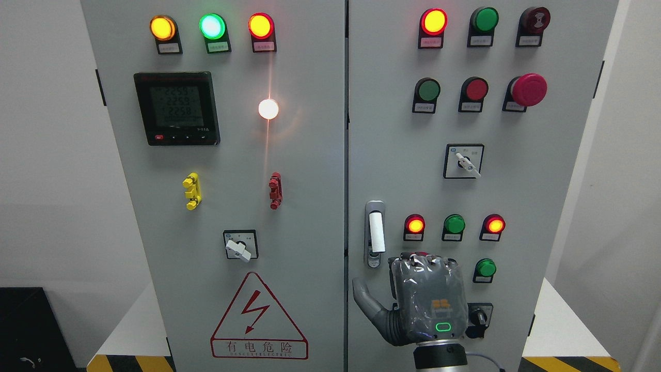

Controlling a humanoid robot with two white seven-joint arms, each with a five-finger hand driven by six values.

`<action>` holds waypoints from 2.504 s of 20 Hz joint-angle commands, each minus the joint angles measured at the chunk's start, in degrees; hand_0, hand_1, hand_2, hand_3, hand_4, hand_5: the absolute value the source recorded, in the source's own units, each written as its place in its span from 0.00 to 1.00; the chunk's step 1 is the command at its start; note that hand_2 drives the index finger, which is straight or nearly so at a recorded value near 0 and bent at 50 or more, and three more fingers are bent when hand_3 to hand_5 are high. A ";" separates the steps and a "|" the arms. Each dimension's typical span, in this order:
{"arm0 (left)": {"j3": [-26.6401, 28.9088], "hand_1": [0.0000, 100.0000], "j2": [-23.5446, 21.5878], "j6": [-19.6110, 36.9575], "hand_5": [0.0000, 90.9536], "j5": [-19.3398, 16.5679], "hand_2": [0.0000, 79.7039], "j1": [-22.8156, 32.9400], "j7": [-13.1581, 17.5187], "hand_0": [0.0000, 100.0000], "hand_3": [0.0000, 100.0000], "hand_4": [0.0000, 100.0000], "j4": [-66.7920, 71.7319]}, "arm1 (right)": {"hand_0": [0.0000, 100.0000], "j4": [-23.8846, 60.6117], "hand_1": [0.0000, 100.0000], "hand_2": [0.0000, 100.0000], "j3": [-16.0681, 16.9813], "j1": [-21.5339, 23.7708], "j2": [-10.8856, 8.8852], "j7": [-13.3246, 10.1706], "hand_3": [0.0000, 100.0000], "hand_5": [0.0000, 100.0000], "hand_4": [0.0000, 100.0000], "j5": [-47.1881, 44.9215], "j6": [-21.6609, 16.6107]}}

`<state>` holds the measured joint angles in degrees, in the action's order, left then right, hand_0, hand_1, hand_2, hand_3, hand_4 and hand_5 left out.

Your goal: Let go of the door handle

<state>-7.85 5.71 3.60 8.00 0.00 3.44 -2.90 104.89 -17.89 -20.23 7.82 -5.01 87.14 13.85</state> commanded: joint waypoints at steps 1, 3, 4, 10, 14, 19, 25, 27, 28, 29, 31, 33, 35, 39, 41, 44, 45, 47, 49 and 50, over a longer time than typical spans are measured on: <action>0.03 0.56 0.00 0.00 0.00 0.00 0.00 1.14 -0.01 0.12 0.00 0.00 0.00 | 0.22 -2.59 0.33 1.00 2.16 -1.83 0.00 0.00 1.00 1.00 0.98 0.05 0.03; 0.03 0.56 0.00 0.00 0.00 0.00 0.00 1.14 -0.01 0.12 0.00 0.00 0.00 | 0.23 -2.94 0.33 1.00 2.16 -2.53 0.00 0.00 1.00 1.00 0.97 0.05 0.03; 0.03 0.56 0.00 0.00 0.00 0.00 0.00 1.14 -0.01 0.12 0.00 0.00 0.00 | 0.23 -3.11 0.33 1.00 2.16 -2.70 0.00 0.00 1.00 1.00 0.97 0.05 0.12; 0.03 0.56 0.00 0.00 0.00 0.00 0.00 1.14 -0.01 0.12 0.00 0.00 0.00 | 0.24 -3.82 0.32 1.00 2.51 -3.85 0.09 0.08 1.00 1.00 0.97 0.05 0.12; 0.03 0.56 0.00 0.00 0.00 0.00 0.00 1.14 -0.01 0.12 0.00 0.00 0.00 | 0.25 -4.35 0.31 1.00 2.60 -4.37 0.00 0.26 1.00 1.00 0.98 -0.04 0.12; -0.06 0.56 0.00 0.00 0.00 0.00 0.00 1.14 -0.01 0.12 0.00 0.00 0.00 | 0.26 -4.79 0.31 1.00 2.60 -5.17 0.09 0.26 1.00 1.00 0.98 -0.12 0.12; 0.03 0.56 0.00 0.00 0.00 0.00 0.00 1.14 -0.01 0.12 0.00 0.00 0.00 | 0.26 -4.79 0.30 1.00 2.60 -5.34 0.09 0.26 1.00 1.00 0.98 -0.21 0.12; 0.03 0.56 0.00 0.00 0.00 0.00 0.00 1.14 -0.01 0.12 0.00 0.00 0.00 | 0.26 -4.79 0.29 1.00 2.60 -5.34 0.09 0.26 1.00 1.00 0.98 -0.30 0.12; 0.03 0.56 0.00 0.00 0.00 0.00 0.00 1.14 -0.01 0.12 0.00 0.00 0.00 | 0.26 -4.79 0.29 1.00 2.60 -5.43 0.09 0.26 1.00 1.00 0.98 -0.30 0.12; 0.03 0.56 0.00 0.00 0.00 0.00 0.00 1.14 -0.01 0.12 0.00 0.00 0.00 | 0.26 -4.87 0.29 1.00 2.60 -5.52 0.09 0.26 1.00 1.00 0.98 -0.30 0.12; 0.03 0.56 0.00 0.00 0.00 0.00 0.00 1.14 -0.01 0.12 0.00 0.00 0.00 | 0.27 -5.05 0.29 1.00 2.60 -5.61 0.09 0.26 1.00 1.00 0.98 -0.30 0.12; 0.03 0.56 0.00 0.00 0.00 0.00 0.00 1.14 -0.01 0.12 0.00 0.00 0.00 | 0.27 -5.05 0.28 1.00 2.60 -5.61 0.09 0.26 1.00 1.00 0.98 -0.30 0.12; 0.03 0.56 0.00 0.00 0.00 0.00 0.00 1.14 -0.01 0.12 0.00 0.00 0.00 | 0.27 -5.05 0.28 1.00 2.60 -5.61 0.09 0.26 1.00 1.00 0.98 -0.30 0.12; 0.03 0.56 0.00 0.00 0.00 0.00 0.00 1.14 -0.01 0.12 0.00 0.00 0.00 | 0.28 -5.05 0.27 1.00 2.60 -6.31 0.09 0.26 1.00 1.00 0.98 -0.39 0.12; 0.03 0.56 0.00 0.00 0.00 0.00 0.00 1.14 -0.01 0.12 0.00 0.00 0.00 | 0.28 -5.14 0.27 1.00 2.60 -6.57 0.09 0.26 1.00 1.00 0.98 -0.39 0.12; 0.03 0.56 0.00 0.00 0.00 0.00 0.00 1.14 -0.01 0.12 0.00 0.00 0.00 | 0.28 -5.14 0.27 1.00 2.60 -6.57 0.09 0.26 1.00 1.00 0.98 -0.39 0.12; 0.03 0.56 0.00 0.00 0.00 0.00 0.00 1.14 -0.01 0.12 0.00 0.00 0.00 | 0.29 -5.22 0.27 1.00 2.60 -6.57 0.09 0.26 1.00 1.00 0.98 -0.39 0.12; 0.03 0.56 0.00 0.00 0.00 0.00 0.00 1.14 -0.01 0.12 0.00 0.00 0.00 | 0.29 -5.40 0.27 1.00 2.60 -6.57 0.09 0.26 1.00 1.00 0.98 -0.39 0.12; 0.03 0.56 0.00 0.00 0.00 0.00 0.00 1.14 -0.01 0.12 0.00 0.00 0.00 | 0.30 -5.40 0.27 1.00 2.60 -6.57 0.09 0.26 1.00 1.00 0.97 -0.39 0.12; 0.03 0.56 0.00 0.00 0.00 0.00 0.00 1.14 -0.01 0.12 0.00 0.00 0.00 | 0.30 -5.40 0.27 1.00 2.60 -6.57 0.09 0.26 1.00 1.00 0.98 -0.39 0.12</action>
<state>-7.83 5.71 3.60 8.00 0.00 3.44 -2.90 99.82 -15.33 -26.67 7.91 -4.70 86.76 14.01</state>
